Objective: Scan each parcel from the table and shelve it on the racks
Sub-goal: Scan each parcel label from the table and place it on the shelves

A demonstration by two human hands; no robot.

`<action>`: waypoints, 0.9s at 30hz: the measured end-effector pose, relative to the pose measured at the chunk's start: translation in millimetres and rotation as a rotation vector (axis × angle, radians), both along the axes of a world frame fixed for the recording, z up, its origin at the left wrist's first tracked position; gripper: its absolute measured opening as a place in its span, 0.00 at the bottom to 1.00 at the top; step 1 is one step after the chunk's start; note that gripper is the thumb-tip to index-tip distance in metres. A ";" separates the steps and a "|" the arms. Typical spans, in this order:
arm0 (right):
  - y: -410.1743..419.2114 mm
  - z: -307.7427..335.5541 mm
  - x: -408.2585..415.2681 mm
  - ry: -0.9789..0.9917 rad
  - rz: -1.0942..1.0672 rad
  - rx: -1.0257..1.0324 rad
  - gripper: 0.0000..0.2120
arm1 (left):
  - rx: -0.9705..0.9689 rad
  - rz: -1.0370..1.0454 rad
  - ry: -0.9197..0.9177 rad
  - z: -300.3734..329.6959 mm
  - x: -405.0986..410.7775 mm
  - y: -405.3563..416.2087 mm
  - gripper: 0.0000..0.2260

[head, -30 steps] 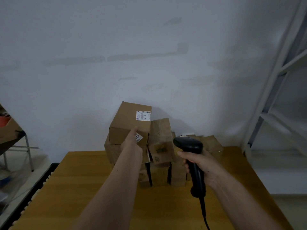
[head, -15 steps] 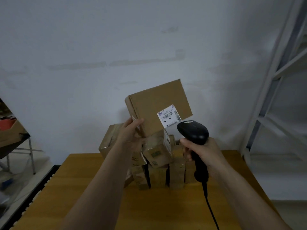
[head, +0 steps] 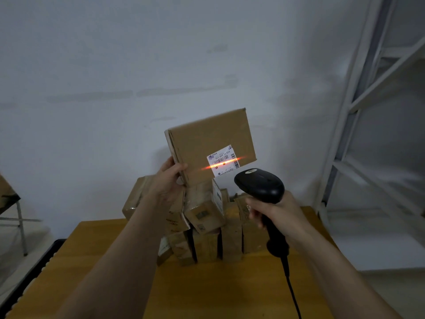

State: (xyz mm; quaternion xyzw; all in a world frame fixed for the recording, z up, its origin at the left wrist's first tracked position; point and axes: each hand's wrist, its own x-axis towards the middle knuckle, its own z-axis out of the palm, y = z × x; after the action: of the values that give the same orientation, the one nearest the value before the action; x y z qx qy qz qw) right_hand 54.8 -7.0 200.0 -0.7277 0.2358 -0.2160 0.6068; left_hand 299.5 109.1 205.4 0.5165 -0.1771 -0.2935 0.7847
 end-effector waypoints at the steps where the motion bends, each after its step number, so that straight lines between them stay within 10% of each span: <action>1: 0.0 -0.5 -1.0 0.003 -0.004 0.000 0.06 | -0.005 -0.007 0.006 -0.3 -0.7 -0.7 0.17; 16: 20.0 -7.3 -16.4 0.022 -0.045 0.015 0.05 | -0.033 -0.140 0.016 -18.9 -6.9 -0.8 0.31; 27: 50.6 -38.9 -64.4 -0.102 -0.526 0.194 0.17 | 0.115 -0.384 0.324 -65.4 -68.5 -24.0 0.28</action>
State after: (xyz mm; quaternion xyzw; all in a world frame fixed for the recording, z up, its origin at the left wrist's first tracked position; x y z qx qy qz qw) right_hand -9.6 43.6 161.2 -0.5681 0.4050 -0.3787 0.6081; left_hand 231.0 85.1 140.1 0.4631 -0.1270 -0.5258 0.7021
